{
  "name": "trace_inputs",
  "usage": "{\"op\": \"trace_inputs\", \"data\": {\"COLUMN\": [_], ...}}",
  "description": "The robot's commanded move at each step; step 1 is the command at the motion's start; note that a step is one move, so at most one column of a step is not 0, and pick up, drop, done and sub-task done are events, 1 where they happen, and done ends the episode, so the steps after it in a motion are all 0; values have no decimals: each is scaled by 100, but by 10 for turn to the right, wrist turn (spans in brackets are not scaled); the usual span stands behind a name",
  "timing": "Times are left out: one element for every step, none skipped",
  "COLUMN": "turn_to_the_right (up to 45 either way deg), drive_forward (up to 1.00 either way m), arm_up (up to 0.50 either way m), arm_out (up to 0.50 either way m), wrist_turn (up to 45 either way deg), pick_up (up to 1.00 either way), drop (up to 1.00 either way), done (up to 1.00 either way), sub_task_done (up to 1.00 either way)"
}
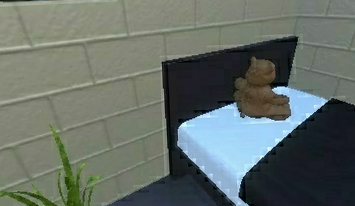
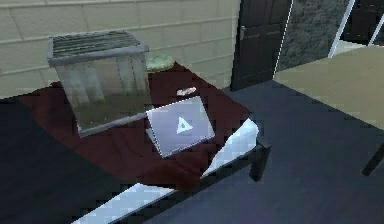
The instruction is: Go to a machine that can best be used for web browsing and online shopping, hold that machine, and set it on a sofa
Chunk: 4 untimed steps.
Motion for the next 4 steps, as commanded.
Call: {"op": "trace_inputs", "data": {"turn_to_the_right": [0,0,0,0], "drive_forward": [0,0,0,0], "arm_up": [50,24,0,0], "arm_out": [0,0,48,0], "wrist_turn": [0,0,0,450], "pick_up": [0,0,0,0], "drop": [0,0,0,0], "done": [0,0,0,0], "sub_task_done": [0,0,0,0]}}
